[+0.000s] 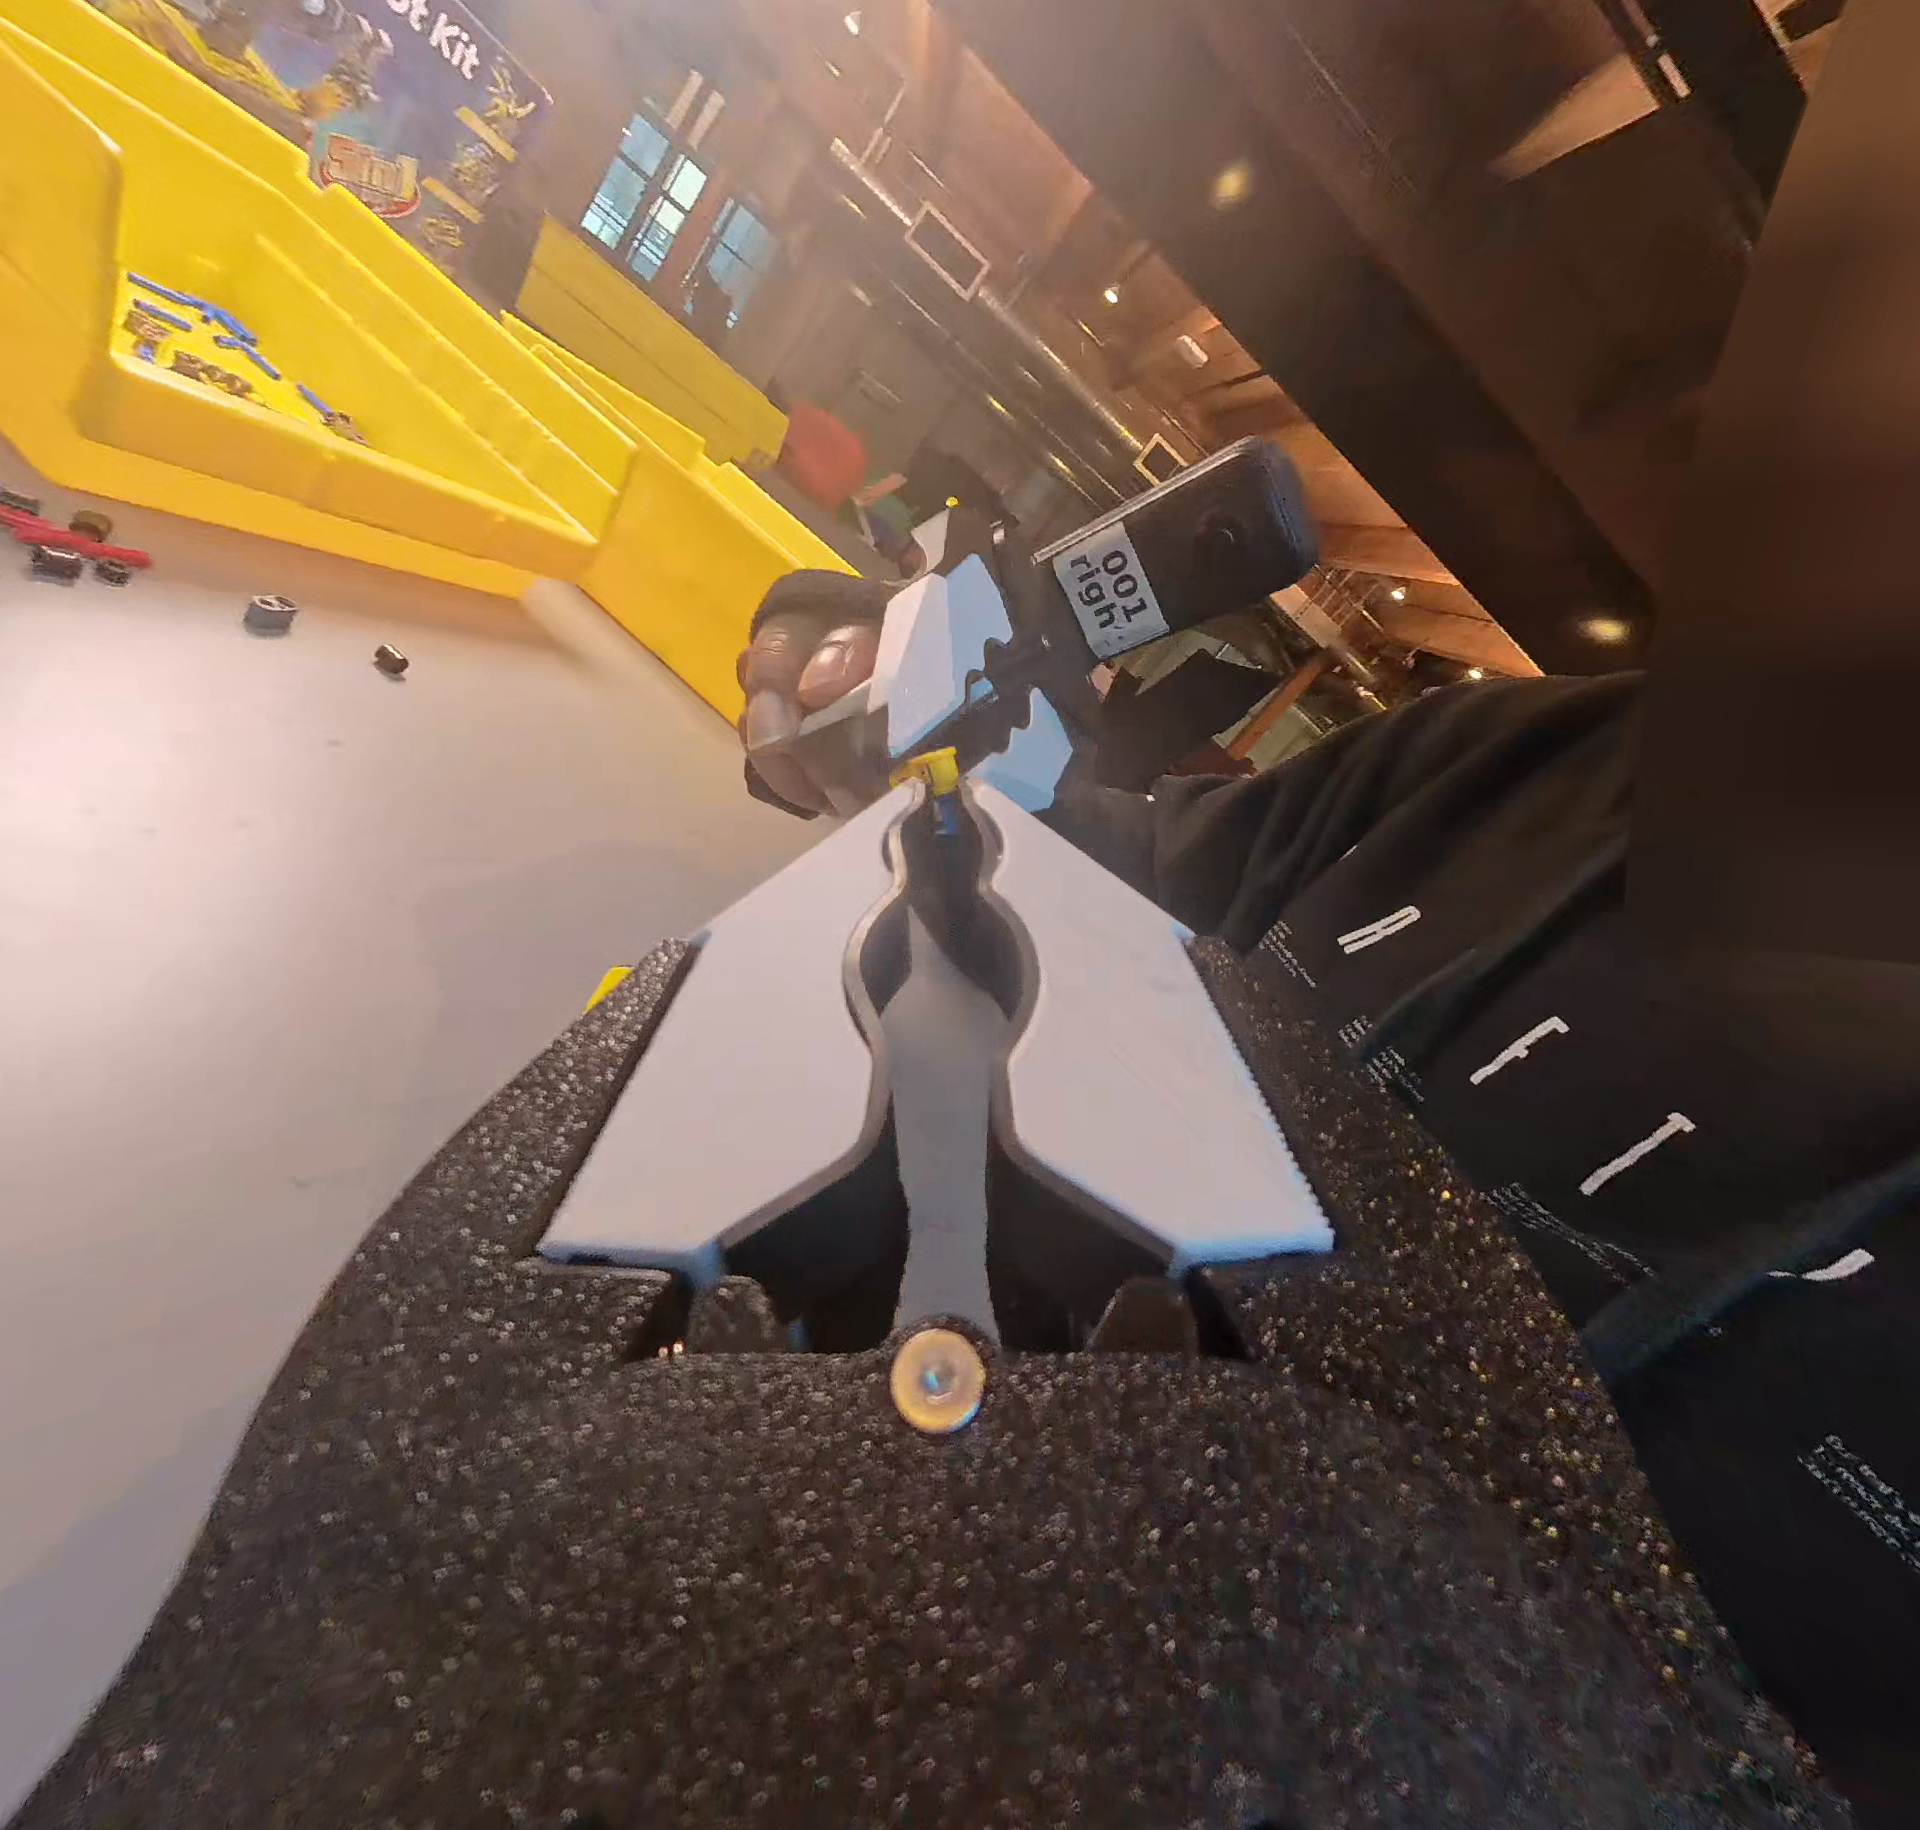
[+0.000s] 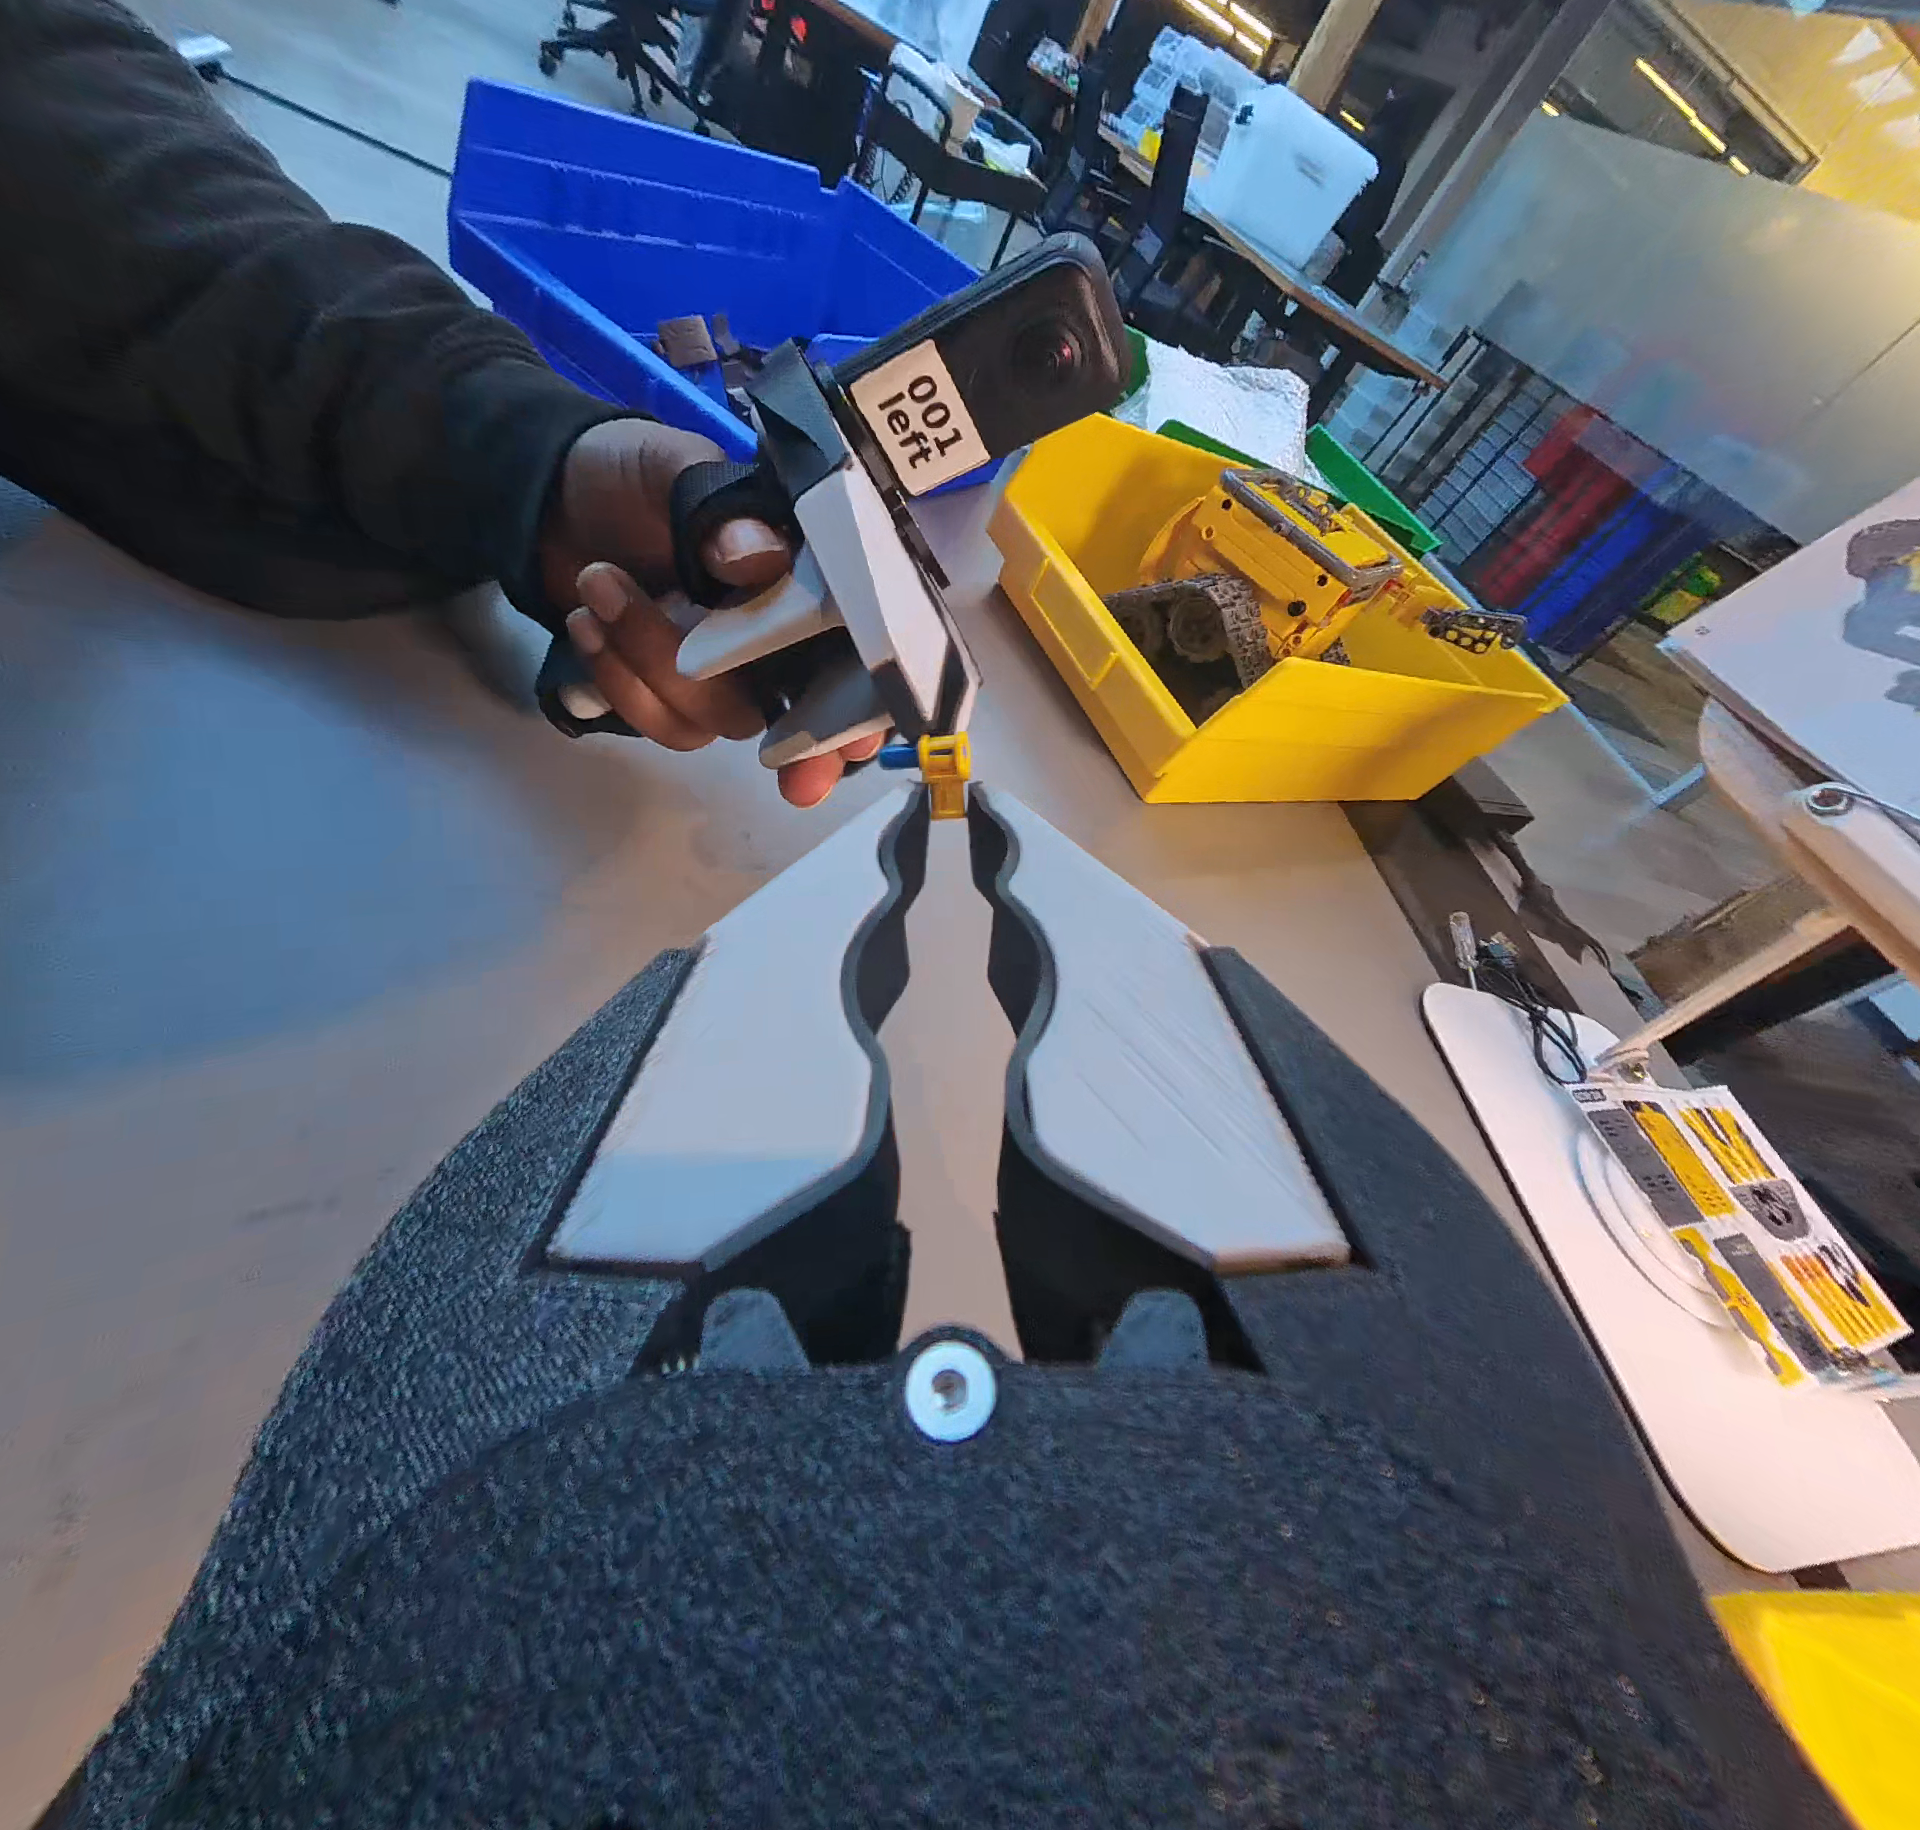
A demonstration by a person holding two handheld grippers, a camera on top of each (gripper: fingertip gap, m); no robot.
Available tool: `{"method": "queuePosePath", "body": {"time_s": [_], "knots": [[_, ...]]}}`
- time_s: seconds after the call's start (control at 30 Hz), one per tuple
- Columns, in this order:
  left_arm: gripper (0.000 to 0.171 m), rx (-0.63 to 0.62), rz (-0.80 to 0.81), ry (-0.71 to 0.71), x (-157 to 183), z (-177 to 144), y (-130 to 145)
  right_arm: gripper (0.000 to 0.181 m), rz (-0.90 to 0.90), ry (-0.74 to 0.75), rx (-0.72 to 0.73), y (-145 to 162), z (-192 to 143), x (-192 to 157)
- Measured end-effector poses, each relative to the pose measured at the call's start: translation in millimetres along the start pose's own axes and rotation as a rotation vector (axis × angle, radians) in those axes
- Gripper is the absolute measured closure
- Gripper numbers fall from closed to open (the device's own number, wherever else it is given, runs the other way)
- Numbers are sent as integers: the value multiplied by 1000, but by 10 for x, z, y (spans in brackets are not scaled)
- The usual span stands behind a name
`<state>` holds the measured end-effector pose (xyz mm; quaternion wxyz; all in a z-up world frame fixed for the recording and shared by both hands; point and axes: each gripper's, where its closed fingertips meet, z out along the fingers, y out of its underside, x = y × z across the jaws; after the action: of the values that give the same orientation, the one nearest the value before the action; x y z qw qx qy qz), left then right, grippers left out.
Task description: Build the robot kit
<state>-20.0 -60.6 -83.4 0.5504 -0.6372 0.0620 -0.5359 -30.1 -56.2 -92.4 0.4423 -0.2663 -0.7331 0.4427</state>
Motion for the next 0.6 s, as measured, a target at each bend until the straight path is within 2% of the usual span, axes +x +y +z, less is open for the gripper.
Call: {"method": "queuePosePath", "body": {"time_s": [0.13, 0.27, 0.33, 0.37, 0.5, 0.6], "knots": [[170, 7, -18, 22, 18, 5, -1, 174, -2, -3, 22, -32, -28, 0], [171, 5, 15, -43, -69, -36, -12, 174, -34, 17, -22, 12, -52, 58], [153, -15, 40, -66, -77, -28, 3, 174, -120, 43, -84, 89, -35, 59], [151, -32, 44, -71, -79, -14, 25, 174, -160, 46, -112, 127, -16, 37], [164, -95, 76, -167, -216, 4, 138, 175, -282, 59, -186, 217, 57, -37], [165, -116, 118, -181, -207, 2, 140, 175, -237, 47, -163, 199, 52, -34]]}}
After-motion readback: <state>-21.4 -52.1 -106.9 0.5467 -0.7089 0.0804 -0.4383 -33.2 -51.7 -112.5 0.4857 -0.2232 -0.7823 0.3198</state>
